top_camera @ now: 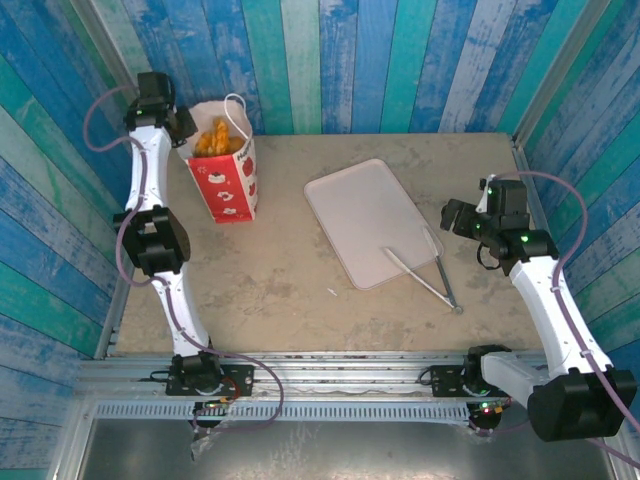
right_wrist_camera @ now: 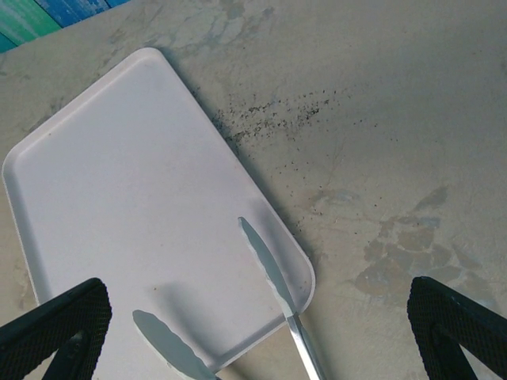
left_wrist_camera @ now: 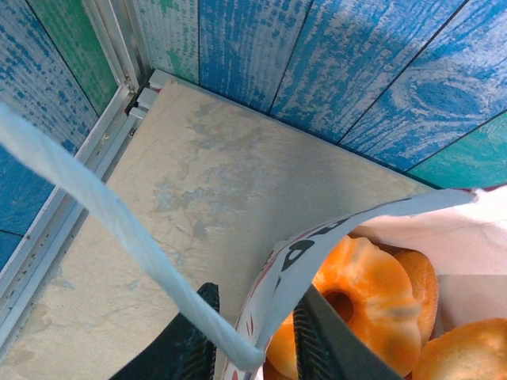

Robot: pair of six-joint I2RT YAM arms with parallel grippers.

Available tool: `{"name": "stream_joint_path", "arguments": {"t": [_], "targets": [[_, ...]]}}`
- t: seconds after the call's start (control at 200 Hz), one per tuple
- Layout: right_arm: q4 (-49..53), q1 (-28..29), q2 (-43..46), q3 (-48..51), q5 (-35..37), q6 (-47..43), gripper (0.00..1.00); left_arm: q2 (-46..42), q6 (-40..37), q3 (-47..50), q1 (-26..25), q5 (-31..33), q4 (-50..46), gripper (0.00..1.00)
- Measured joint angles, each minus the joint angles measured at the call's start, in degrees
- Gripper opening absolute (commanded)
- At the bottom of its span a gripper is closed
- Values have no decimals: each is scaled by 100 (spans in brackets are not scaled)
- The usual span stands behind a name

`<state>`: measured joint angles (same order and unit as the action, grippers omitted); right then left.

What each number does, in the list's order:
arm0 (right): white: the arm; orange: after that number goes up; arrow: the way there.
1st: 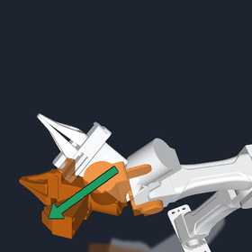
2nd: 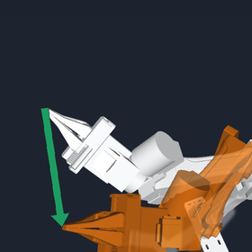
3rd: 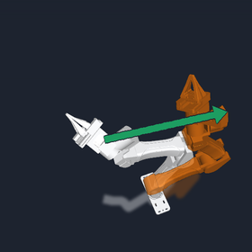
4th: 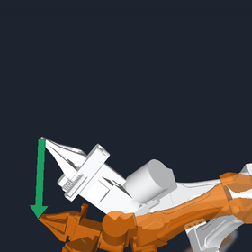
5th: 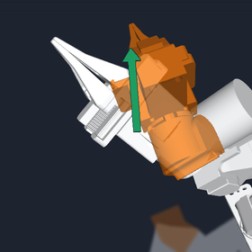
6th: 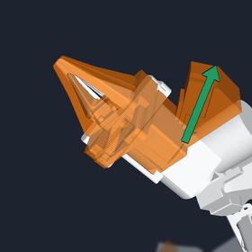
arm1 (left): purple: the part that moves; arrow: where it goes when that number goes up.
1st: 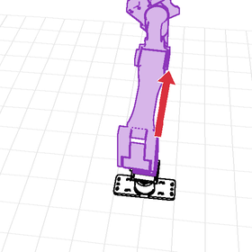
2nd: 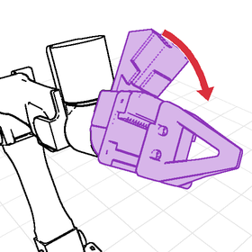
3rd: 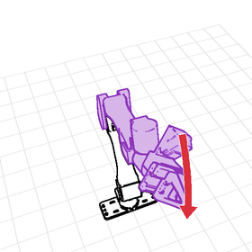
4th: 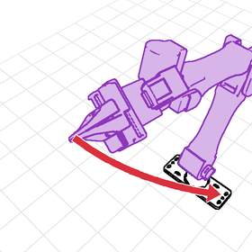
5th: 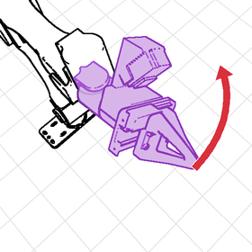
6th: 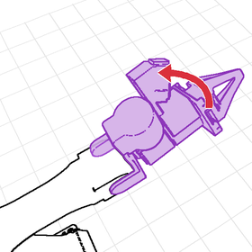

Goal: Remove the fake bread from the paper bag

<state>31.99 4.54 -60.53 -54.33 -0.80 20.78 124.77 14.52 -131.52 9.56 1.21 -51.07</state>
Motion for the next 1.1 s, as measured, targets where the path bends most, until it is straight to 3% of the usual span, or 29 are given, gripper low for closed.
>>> {"name": "stream_joint_path", "arguments": {"t": [0.24, 0.631, 1.097], "targets": [[-13, 26, -31, 2, -20, 22, 100, -26, -87, 109, 24, -9, -55, 53], [-129, 33, -85, 87, -52, 20, 100, -769, 125, 1495, 31, -262, 402, 74], [-146, 37, -48, 87, -55, 9, 100, -1375, 527, 1908, 24, -592, 651, 75]]}}
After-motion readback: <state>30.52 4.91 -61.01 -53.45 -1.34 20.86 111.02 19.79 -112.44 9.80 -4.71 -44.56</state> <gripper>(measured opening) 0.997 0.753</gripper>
